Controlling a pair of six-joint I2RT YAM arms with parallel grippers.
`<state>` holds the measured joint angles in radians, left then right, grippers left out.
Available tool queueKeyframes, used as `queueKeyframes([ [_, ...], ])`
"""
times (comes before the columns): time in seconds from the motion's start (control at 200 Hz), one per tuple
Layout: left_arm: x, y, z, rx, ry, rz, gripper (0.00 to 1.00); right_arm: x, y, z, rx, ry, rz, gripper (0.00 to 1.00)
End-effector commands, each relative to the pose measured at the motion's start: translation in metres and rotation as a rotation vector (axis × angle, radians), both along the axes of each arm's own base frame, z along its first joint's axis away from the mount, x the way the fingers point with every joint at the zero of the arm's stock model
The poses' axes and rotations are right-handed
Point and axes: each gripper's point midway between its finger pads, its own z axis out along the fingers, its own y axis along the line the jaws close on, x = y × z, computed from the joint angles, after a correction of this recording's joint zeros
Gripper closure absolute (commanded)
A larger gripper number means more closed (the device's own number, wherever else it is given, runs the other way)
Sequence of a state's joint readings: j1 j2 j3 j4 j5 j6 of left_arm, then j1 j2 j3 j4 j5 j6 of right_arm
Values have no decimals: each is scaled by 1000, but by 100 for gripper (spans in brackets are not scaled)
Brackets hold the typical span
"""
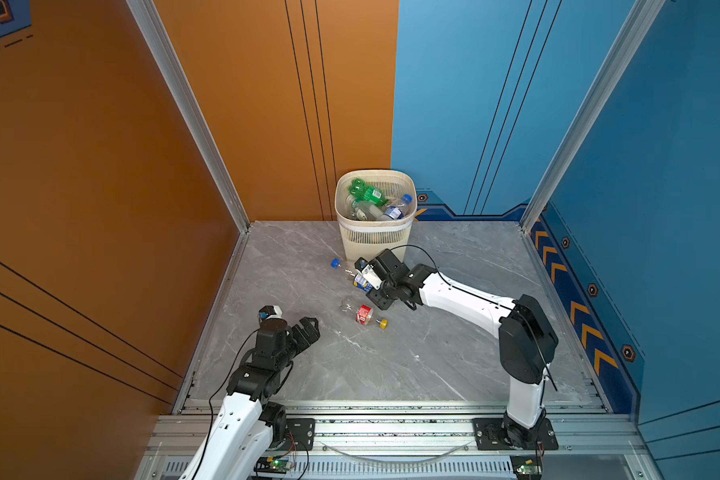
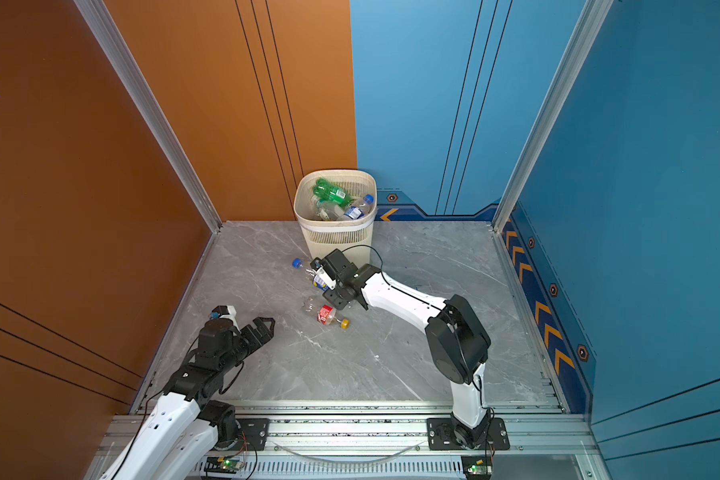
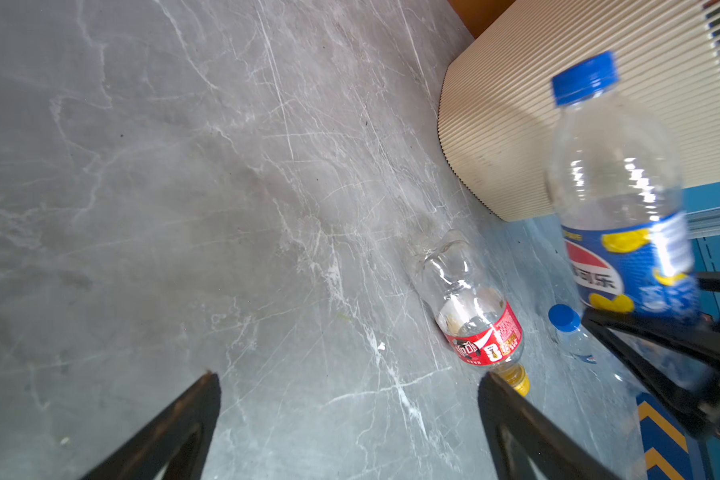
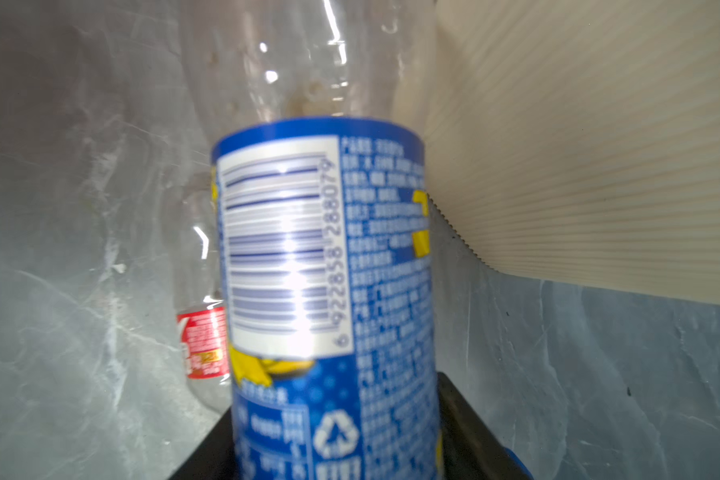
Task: Put the plastic bottles in the bin
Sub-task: 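Close the right gripper on the lying blue-label bottle and lift it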
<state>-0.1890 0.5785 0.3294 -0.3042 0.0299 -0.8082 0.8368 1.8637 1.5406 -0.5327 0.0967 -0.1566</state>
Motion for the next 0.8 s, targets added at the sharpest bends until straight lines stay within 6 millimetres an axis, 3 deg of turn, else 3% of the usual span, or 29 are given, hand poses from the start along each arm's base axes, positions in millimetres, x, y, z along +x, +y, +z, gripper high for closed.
queueKeyframes([
  [0.0, 0, -1, 0, -30, -7, 5, 2, -13, -7, 29, 0, -57, -28, 43],
  [0.115, 0, -2, 0, -38, -9, 3, 2, -25, -1, 76, 90, -116, -17, 43],
  [0.24, 0, -3, -1, -44, -7, 0, 2, -26, -3, 142, 209, -213, -24, 43],
  [0.335, 0, -4, -1, -45, -9, -1, 2, -19, -7, 184, 261, -287, -16, 42],
  [0.416, 1, -4, 0, -47, -11, 0, 2, -2, -16, 218, 300, -355, -28, 42],
  [0.436, 1, -4, 0, -48, -13, 2, 2, 3, -18, 218, 297, -358, -35, 42],
  [0.451, 1, -4, 0, -48, -13, 2, 2, 7, -20, 231, 313, -378, -42, 42],
  [0.641, 1, -4, 4, -49, -19, 1, 2, 55, -33, 267, 326, -449, -71, 41],
  [0.716, 1, -4, 4, -53, -18, 5, 2, 64, -26, 272, 324, -458, -47, 41],
  [0.736, 1, -4, 5, -54, -19, 5, 2, 76, -37, 273, 314, -466, -70, 41],
  [0.796, 1, -4, 4, -55, -15, 5, 2, 89, -38, 274, 293, -480, -65, 41],
])
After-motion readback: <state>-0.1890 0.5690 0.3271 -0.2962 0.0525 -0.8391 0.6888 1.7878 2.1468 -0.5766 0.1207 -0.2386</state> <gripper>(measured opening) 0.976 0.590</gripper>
